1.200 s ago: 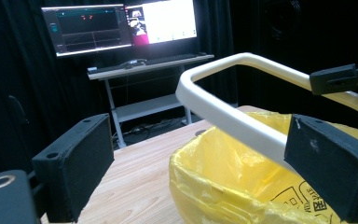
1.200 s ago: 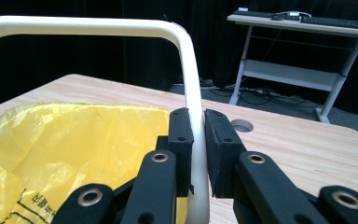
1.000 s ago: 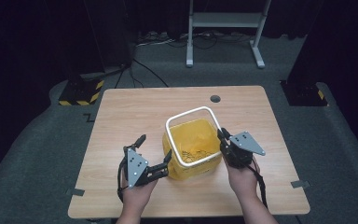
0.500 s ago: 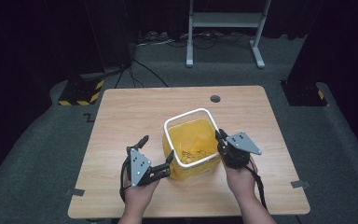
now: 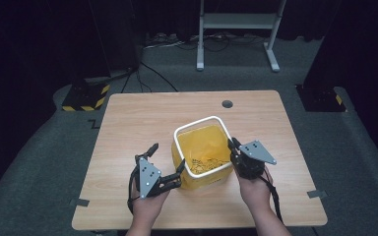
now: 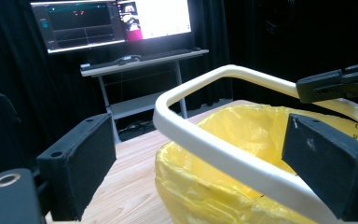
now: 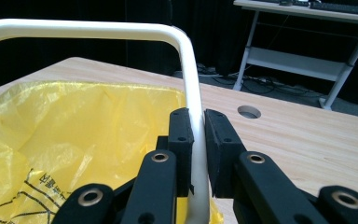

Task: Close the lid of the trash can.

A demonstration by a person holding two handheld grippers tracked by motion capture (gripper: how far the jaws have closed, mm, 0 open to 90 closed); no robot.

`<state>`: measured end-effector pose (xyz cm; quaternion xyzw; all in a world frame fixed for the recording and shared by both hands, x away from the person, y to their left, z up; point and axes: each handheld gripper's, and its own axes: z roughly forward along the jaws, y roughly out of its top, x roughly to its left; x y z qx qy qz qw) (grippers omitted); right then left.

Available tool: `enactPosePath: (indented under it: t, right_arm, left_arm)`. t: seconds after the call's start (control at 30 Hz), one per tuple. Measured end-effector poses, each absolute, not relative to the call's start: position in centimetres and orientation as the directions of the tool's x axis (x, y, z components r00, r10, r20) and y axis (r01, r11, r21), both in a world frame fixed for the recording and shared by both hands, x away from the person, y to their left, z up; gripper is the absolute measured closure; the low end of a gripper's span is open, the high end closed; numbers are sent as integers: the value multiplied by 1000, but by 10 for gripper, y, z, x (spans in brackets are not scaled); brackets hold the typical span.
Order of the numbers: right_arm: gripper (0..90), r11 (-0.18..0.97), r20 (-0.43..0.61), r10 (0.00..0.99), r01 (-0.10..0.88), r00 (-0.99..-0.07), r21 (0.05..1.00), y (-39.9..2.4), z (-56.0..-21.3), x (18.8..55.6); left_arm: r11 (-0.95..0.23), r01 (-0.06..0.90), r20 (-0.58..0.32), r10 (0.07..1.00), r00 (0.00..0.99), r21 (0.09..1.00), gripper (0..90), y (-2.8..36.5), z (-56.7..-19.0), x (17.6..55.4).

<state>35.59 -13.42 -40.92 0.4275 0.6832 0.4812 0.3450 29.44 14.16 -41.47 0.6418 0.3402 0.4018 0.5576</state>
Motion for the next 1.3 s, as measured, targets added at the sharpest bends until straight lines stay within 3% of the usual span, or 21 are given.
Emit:
enactPosePath:
  t: [1.3]
  right_arm:
    - [817, 197, -42, 916, 356, -399, 913, -133, -418, 370]
  left_arm:
    - [-207, 61, 158, 880, 448, 976, 172, 134, -437, 318]
